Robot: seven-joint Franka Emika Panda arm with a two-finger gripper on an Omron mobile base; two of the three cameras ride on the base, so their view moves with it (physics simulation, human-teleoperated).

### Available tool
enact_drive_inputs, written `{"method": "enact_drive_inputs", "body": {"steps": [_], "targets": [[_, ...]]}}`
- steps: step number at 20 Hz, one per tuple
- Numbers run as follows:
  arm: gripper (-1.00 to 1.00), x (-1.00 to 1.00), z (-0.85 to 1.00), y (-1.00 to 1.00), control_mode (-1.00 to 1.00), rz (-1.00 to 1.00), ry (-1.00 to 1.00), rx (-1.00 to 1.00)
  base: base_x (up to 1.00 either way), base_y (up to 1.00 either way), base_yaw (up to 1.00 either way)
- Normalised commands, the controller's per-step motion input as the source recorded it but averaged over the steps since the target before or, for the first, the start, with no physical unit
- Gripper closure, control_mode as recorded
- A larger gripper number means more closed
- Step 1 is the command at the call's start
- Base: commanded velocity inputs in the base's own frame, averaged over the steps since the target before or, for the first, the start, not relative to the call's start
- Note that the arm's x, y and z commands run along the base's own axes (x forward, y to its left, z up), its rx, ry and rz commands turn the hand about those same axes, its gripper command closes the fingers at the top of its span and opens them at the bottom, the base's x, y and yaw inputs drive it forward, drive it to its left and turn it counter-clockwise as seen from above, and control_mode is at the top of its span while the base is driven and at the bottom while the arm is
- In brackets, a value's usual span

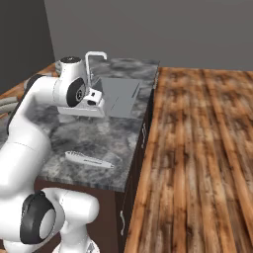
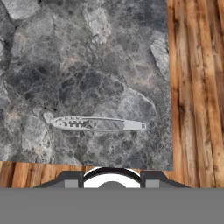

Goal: Pick up the tongs from the counter and place them near the plate next to the oven.

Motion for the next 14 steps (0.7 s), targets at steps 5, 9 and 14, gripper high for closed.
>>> {"method": "enact_drive_inputs", "body": {"steps": [5,9,14], "targets": [[-1.0,-0.16,-0.06,0.02,-1.0,0.01,0.0,0.0,0.0,0.0,0.0],[-1.0,-0.39,-0.61,0.2,-1.0,0.09,0.05,0.0,0.0,0.0,0.0],[-1.0,-0.1,-0.87,0.32,-1.0,0.28,0.02,-0.03,0.0,0.0,0.0]]}}
